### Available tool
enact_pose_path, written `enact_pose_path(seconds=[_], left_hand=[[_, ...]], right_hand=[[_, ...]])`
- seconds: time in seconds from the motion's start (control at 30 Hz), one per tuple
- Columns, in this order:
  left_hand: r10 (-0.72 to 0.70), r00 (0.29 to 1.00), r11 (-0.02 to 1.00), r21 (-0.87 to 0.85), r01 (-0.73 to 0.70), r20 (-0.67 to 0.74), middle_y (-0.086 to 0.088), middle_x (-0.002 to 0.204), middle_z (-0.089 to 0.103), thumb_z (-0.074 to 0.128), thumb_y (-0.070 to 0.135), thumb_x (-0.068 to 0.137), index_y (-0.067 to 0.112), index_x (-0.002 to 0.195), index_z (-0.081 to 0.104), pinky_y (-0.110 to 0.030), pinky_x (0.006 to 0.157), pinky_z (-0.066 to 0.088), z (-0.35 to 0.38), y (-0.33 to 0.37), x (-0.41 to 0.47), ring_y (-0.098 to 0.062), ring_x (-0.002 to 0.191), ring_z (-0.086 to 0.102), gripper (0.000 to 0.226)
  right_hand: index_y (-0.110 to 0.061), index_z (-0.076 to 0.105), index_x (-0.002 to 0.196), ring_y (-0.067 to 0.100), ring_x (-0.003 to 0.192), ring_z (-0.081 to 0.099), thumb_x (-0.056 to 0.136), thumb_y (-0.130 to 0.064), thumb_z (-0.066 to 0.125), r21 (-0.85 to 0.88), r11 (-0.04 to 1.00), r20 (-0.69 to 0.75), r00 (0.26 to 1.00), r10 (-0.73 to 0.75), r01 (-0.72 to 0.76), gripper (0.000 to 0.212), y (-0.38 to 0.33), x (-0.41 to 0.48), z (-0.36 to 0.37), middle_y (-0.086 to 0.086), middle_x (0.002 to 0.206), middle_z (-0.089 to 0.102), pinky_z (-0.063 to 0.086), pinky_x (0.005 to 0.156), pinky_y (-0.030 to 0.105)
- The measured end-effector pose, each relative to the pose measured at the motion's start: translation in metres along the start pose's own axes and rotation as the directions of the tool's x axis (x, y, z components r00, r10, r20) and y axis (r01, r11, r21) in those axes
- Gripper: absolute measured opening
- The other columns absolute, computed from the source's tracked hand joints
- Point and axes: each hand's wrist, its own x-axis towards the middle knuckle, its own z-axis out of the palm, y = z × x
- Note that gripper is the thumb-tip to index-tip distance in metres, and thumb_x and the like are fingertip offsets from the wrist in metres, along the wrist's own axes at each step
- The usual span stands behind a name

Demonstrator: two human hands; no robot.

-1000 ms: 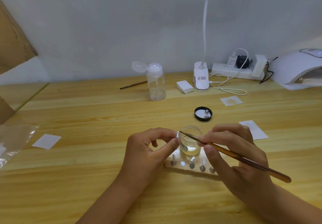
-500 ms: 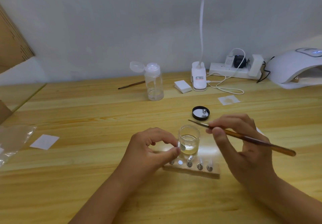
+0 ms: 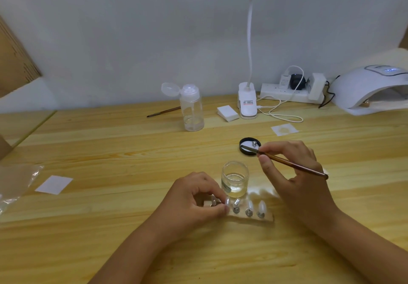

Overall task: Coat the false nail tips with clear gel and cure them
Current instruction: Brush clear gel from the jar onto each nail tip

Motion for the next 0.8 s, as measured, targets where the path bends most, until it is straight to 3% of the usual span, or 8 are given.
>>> enact_pose_path(seconds=[0.2,0.33,0.47,0.6,0.8], left_hand=[[-0.019,1.0,1.0,0.018,0.018,0.014,0.011,0.088,0.067,0.086,0.018,0.072,0.033,0.075,0.076,-0.032,0.079,0.052,-0.002,-0.002,0.001,-0.012,0.089,0.063,0.018],[-0.022,0.999,1.0,0.018,0.022,0.032,0.01,0.088,0.067,0.086,0.02,0.071,0.035,0.077,0.076,-0.029,0.077,0.052,-0.003,-0.002,0.0,-0.011,0.087,0.063,0.019],[-0.067,0.996,0.998,0.021,0.066,0.052,0.009,0.09,0.069,0.089,0.021,0.067,0.032,0.084,0.077,-0.025,0.079,0.054,-0.013,-0.003,0.001,-0.01,0.087,0.066,0.024],[-0.138,0.986,0.989,-0.04,0.142,0.093,0.002,0.082,0.075,0.084,0.012,0.071,0.021,0.078,0.079,-0.029,0.075,0.057,-0.021,-0.003,0.0,-0.016,0.079,0.072,0.013],[-0.044,0.996,0.999,0.022,0.042,0.076,0.005,0.08,0.074,0.082,0.015,0.074,0.024,0.076,0.079,-0.033,0.075,0.055,-0.017,-0.003,-0.001,-0.013,0.079,0.069,0.009]], right_hand=[[-0.029,0.068,0.097,0.0,0.103,0.055,0.088,-0.032,0.062,-0.003,1.0,0.004,1.0,0.008,-0.008,0.011,-0.001,-0.001,-0.001,-0.026,0.1,0.062,0.036,0.092,0.022],[-0.025,0.07,0.096,0.004,0.102,0.056,0.085,-0.022,0.066,-0.005,1.0,0.007,1.0,0.031,-0.031,0.012,-0.002,-0.001,0.0,-0.023,0.099,0.064,0.036,0.093,0.022],[-0.024,0.07,0.096,0.006,0.102,0.057,0.086,-0.025,0.066,0.001,1.0,0.007,1.0,0.027,-0.027,0.01,-0.004,0.0,-0.002,-0.023,0.099,0.064,0.037,0.092,0.022],[-0.027,0.067,0.096,0.0,0.102,0.056,0.087,-0.036,0.058,0.022,1.0,-0.003,1.0,0.0,0.0,0.016,-0.007,0.0,-0.003,-0.025,0.099,0.063,0.038,0.091,0.026],[-0.022,0.069,0.096,-0.003,0.101,0.056,0.086,-0.031,0.059,0.017,0.998,-0.017,0.998,-0.053,0.053,0.017,-0.01,-0.002,-0.002,-0.028,0.099,0.06,0.039,0.091,0.024]])
